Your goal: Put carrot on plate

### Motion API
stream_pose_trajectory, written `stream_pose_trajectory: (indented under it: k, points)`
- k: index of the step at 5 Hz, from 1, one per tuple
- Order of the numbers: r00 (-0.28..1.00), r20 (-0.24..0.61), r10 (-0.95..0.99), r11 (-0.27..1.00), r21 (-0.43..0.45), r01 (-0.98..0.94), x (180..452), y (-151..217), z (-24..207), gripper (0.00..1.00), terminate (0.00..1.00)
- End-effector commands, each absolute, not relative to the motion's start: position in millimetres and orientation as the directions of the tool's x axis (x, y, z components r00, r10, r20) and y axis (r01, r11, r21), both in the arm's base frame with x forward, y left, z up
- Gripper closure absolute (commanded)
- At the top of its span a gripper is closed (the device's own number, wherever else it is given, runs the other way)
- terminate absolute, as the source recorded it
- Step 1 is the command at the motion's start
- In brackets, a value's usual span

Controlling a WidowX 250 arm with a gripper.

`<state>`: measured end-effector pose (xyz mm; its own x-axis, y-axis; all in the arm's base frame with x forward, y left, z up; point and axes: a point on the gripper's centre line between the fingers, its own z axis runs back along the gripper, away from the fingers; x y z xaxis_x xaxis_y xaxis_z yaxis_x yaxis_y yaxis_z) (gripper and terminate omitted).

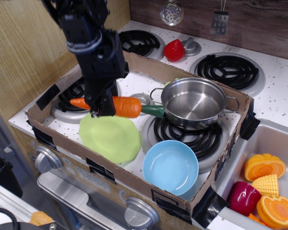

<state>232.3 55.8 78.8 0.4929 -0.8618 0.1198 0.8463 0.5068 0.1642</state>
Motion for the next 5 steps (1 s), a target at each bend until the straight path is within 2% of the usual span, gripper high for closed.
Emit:
stream_pose_trajectory:
  k: [1,2,4,5]
  points:
    - [0.483,0.154,-0.862,0.504,0.155,0.850,233,52,42,1.00,0.00]
    - [0.479,0.141,-0.866,0.497,0.149,0.855,231,53,42,0.00,0.00]
    - [0.481,0.098,-0.871,0.491,0.190,0.850,232,50,62,0.00,0.00]
    - [0.506,0.021,-0.863,0.493,0.256,0.831,233,43,105,0.00,0.00]
